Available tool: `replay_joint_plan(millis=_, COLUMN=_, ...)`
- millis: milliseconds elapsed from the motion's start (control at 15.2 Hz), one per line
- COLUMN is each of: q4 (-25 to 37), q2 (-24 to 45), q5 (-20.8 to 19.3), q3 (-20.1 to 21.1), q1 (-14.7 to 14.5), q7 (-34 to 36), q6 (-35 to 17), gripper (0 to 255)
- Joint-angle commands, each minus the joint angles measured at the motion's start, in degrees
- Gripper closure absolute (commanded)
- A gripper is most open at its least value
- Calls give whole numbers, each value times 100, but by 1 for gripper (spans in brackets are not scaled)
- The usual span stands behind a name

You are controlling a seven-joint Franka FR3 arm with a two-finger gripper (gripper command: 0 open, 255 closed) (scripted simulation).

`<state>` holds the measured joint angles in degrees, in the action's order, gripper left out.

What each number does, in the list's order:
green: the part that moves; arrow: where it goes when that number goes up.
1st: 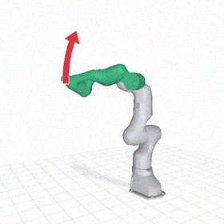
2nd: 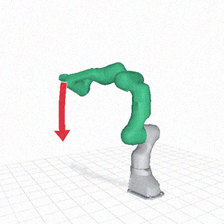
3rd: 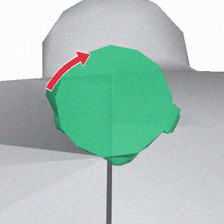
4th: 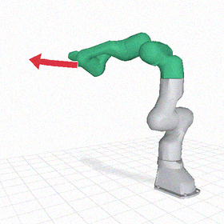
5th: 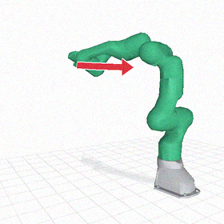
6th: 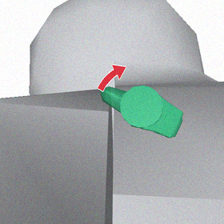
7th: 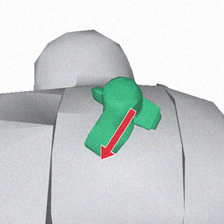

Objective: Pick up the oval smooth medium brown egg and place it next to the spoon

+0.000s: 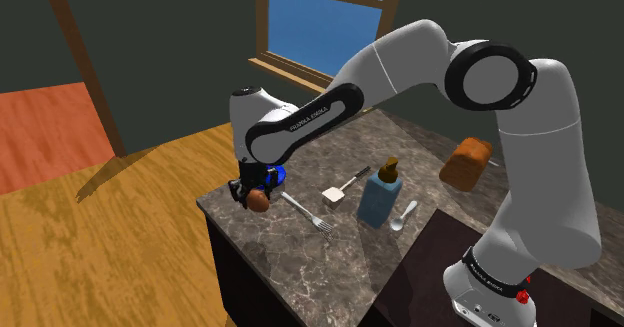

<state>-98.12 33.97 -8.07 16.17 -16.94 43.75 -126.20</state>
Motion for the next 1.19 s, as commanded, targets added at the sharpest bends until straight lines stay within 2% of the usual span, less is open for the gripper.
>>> replay_joint_plan(millis=0, q4=-6, q2=-120, q5=32, q3=24, q1=16, q7=-10, q6=114, gripper=255)
replay_joint_plan(millis=792, q4=206, q2=-605, q5=183, q3=117, q1=78, q7=-78, q6=797, gripper=255)
replay_joint_plan(millis=1122, q4=-1102, q2=-1482, q5=410, q3=97, q1=554, q7=-570, q6=343, gripper=255)
